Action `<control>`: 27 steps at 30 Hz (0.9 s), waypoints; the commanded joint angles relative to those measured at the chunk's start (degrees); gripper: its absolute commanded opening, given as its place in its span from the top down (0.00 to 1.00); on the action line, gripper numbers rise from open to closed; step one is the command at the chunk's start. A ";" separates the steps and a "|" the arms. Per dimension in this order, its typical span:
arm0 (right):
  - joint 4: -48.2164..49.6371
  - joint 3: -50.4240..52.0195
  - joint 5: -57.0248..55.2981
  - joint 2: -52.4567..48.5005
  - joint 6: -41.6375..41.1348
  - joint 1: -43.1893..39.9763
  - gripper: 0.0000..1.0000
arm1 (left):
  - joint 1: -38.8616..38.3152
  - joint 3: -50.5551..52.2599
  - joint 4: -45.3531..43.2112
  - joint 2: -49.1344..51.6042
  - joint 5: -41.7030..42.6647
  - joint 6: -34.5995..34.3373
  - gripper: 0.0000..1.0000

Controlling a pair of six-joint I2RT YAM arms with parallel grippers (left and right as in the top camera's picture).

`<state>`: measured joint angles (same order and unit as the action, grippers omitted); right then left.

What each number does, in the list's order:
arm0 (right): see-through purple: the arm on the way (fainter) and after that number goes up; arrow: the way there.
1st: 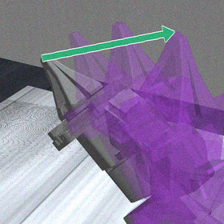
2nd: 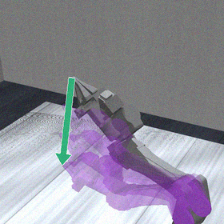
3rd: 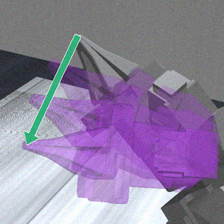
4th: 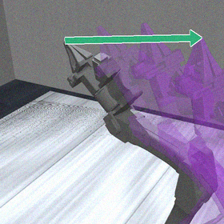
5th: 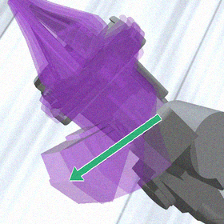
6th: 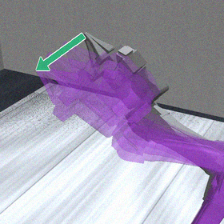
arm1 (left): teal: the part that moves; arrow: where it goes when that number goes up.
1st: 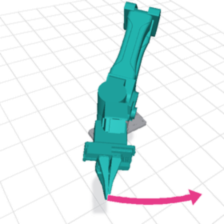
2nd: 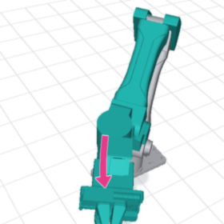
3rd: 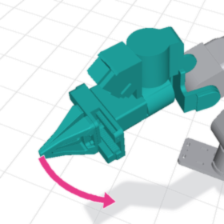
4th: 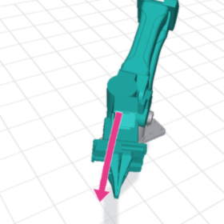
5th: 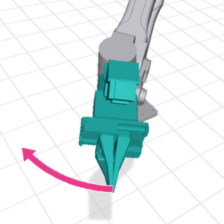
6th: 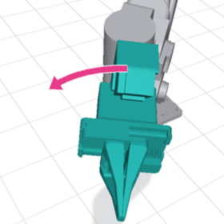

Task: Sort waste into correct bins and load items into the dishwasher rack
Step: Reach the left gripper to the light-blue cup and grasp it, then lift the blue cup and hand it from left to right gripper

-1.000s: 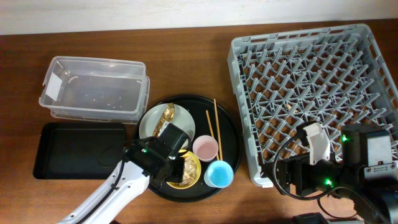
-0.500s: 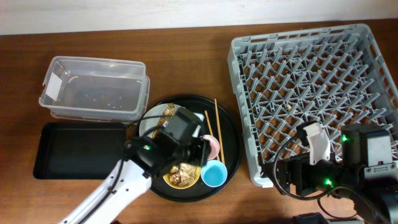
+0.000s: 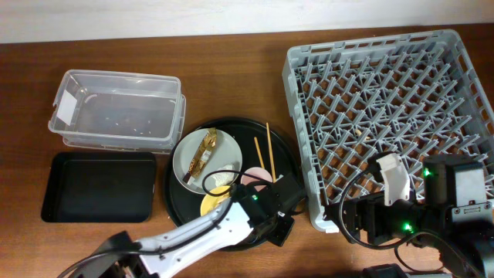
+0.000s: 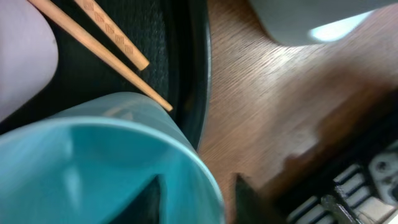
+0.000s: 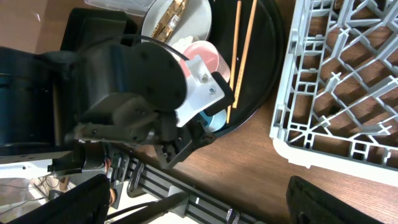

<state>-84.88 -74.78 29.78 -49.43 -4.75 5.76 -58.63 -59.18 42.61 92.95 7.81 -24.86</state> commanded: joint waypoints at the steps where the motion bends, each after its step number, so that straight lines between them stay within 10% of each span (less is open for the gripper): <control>1: -0.02 -0.76 -0.55 0.04 -0.15 -0.17 0.09 | -0.22 -1.16 0.22 0.13 1.44 -0.13 0.92; 13: 2.16 -0.76 -1.18 0.04 -0.13 -0.15 0.09 | 9.81 -17.27 17.44 -16.11 10.45 -1.16 1.00; 22: 18.29 2.80 29.29 0.04 8.85 -0.15 0.06 | 39.01 -17.38 7.96 -29.24 61.09 8.15 1.00; 27: 26.67 3.23 41.51 -1.66 8.09 1.44 0.04 | 41.53 -17.38 7.13 -29.29 68.67 8.96 1.00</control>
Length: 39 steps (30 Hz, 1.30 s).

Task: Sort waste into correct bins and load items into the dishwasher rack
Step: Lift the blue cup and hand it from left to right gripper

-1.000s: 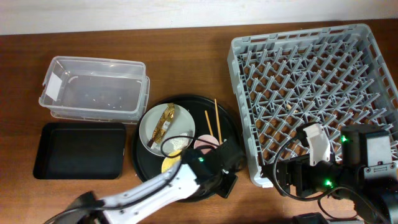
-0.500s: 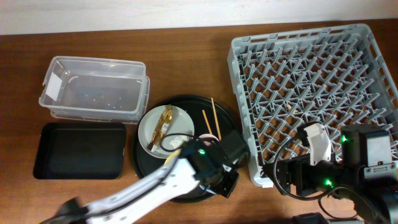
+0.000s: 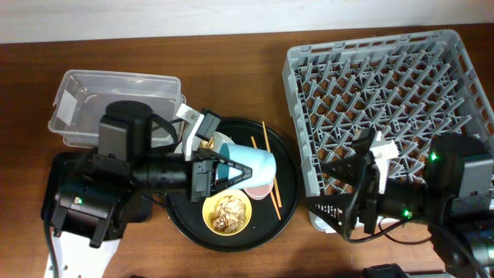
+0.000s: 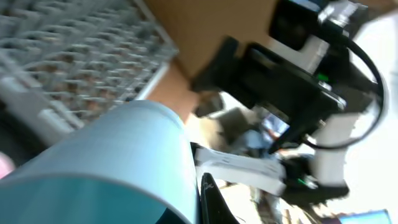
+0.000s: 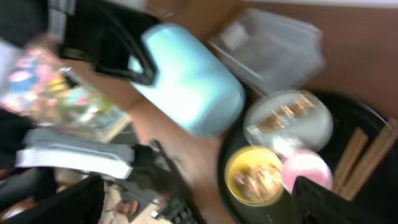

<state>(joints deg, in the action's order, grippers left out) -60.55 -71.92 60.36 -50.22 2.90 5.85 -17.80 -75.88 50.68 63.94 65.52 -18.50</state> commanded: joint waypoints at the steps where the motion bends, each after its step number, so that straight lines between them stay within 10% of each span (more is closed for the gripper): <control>1: 3.10 0.37 10.71 -1.33 -0.57 2.19 0.04 | 0.68 -0.68 -2.12 -0.28 12.63 2.75 1.00; 12: 19.12 0.37 5.40 -10.01 -9.88 14.84 0.11 | 0.68 -0.68 -8.44 -0.28 16.65 2.78 1.00; 19: 20.06 0.37 5.33 -10.62 -9.84 17.62 0.50 | 0.68 -0.68 -8.68 -0.28 16.57 3.23 0.99; 22: 19.15 0.35 4.02 -9.81 -9.84 16.20 0.50 | 0.68 -0.68 -8.66 -0.28 16.41 3.67 0.66; 24: 16.83 0.35 1.20 -8.46 -9.84 13.55 0.49 | 0.72 -0.68 -8.07 -0.28 13.14 3.85 0.04; 39: -21.92 0.37 -52.61 -0.81 -16.87 -10.32 0.49 | 0.33 -0.68 12.15 -0.28 -30.32 3.85 0.01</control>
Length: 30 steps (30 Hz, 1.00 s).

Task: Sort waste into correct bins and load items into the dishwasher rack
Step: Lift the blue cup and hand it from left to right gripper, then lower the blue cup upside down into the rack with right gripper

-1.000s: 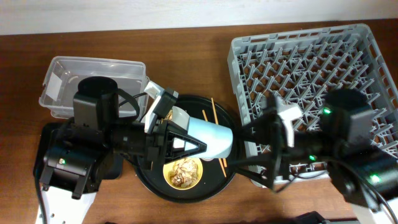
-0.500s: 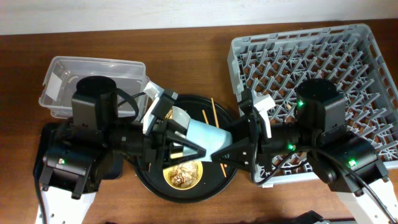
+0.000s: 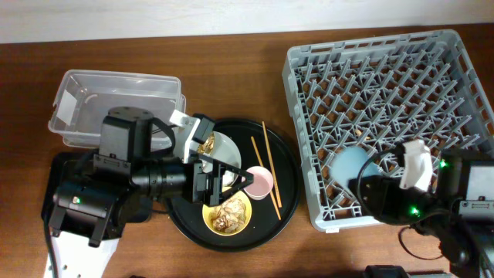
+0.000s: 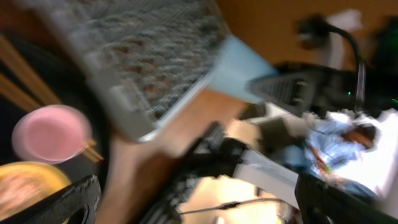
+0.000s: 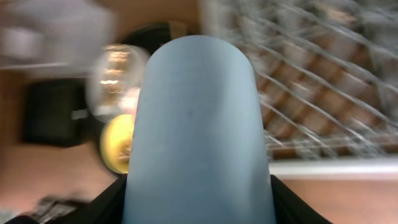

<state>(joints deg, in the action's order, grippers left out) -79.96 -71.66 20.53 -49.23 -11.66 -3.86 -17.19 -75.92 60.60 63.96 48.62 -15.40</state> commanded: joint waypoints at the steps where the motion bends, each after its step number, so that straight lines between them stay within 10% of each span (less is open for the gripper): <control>1: -3.63 0.11 -12.11 -2.73 -2.12 -0.61 0.49 | -0.66 -0.63 2.97 -0.31 -15.37 0.74 0.01; 18: 3.45 0.15 -15.47 -32.65 -2.97 10.69 0.49 | -6.84 -0.63 3.63 2.01 -24.50 0.74 0.01; 25: 4.59 -0.28 -16.33 -36.65 -6.01 12.48 0.09 | -6.84 -0.63 4.39 5.38 -24.52 0.74 0.01; 30: 4.39 -4.15 -14.32 -26.25 -6.05 12.48 0.07 | -12.85 -0.61 2.95 11.26 -36.72 0.44 0.06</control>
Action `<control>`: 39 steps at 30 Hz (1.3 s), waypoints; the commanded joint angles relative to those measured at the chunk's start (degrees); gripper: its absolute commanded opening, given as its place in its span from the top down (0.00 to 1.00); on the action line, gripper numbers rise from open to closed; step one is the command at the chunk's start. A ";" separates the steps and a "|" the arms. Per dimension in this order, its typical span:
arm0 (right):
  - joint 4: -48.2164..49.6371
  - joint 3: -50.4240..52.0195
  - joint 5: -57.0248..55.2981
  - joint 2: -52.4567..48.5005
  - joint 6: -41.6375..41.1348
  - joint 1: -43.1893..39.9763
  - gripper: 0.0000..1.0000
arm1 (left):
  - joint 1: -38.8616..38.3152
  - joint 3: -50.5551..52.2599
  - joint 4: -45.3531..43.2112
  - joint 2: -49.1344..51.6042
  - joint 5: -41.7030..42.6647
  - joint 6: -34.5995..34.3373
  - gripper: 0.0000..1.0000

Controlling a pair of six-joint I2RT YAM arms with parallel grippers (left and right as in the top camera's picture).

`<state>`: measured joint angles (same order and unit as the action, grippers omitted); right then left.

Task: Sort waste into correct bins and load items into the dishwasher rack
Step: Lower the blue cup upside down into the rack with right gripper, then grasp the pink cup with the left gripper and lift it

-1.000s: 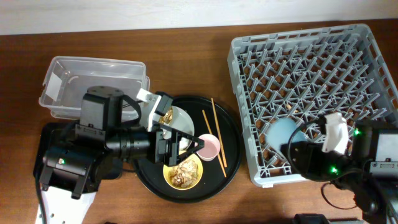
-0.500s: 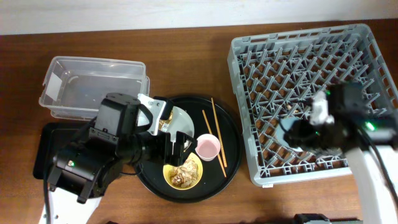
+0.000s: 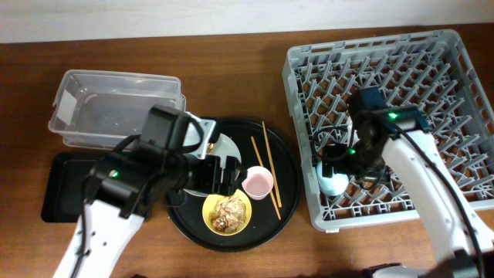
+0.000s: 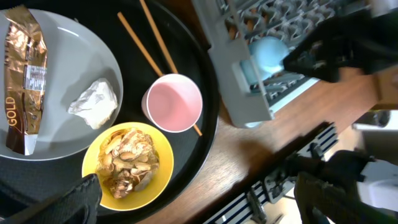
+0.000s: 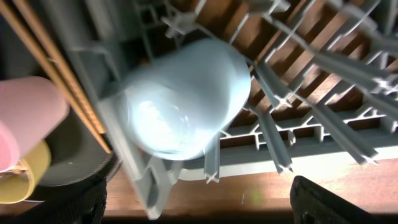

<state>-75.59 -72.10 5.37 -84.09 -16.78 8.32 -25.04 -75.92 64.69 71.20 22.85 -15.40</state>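
Observation:
A pale blue cup (image 3: 332, 179) lies mouth-down in the front-left corner of the grey dishwasher rack (image 3: 386, 46). My right gripper (image 3: 340, 158) hangs just above it, open and empty, and the cup (image 5: 186, 99) fills the right wrist view. My left gripper (image 4: 199, 208) is open and empty above the round black tray (image 3: 284, 158). On the tray are a pink cup (image 4: 173, 102), a yellow bowl (image 4: 90, 177) of food scraps and two chopsticks (image 4: 155, 46). A white plate (image 4: 68, 68) there carries a gold wrapper (image 4: 25, 81) and a crumpled tissue (image 4: 93, 99).
A clear plastic bin (image 3: 65, 85) stands at the back left, and a black rectangular tray (image 3: 65, 185) lies in front of it, partly under my left arm. The rack takes up the right half of the table.
My right gripper held the blue cup over the rack's front-left corner; now the cup rests in the rack and the gripper is open. My left wrist now looks straight down on the tray.
My left gripper was at the blue cup on the tray's front right. It then held the cup in the air, pointed toward my right gripper. After that my right gripper had the cup and the left was empty. Now the cup sits in the rack.

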 commanded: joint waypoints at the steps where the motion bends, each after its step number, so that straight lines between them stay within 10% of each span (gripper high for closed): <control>1: 0.02 -3.98 1.44 10.32 -0.94 0.31 0.07 | -6.71 -0.61 -1.62 5.42 -13.42 0.22 0.07; 14: -5.55 -4.26 1.92 34.60 -5.20 0.31 0.01 | -23.63 -0.61 -13.81 30.38 -25.24 -0.39 0.41; 23: -8.00 -4.20 1.92 34.25 -5.20 0.31 0.02 | -24.46 -0.61 -14.10 34.01 -25.24 -1.70 0.98; 34: -7.43 -4.20 1.99 34.23 -5.20 0.31 0.02 | -21.75 -14.40 1.70 27.82 -24.55 -1.88 1.00; 39: -4.44 -4.20 17.18 34.23 6.49 0.31 0.02 | -12.09 -20.79 0.66 16.33 -3.69 0.13 1.00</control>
<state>-81.38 -75.81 11.03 -49.82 -18.76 8.32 -43.22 -93.60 66.35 96.75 4.21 -16.88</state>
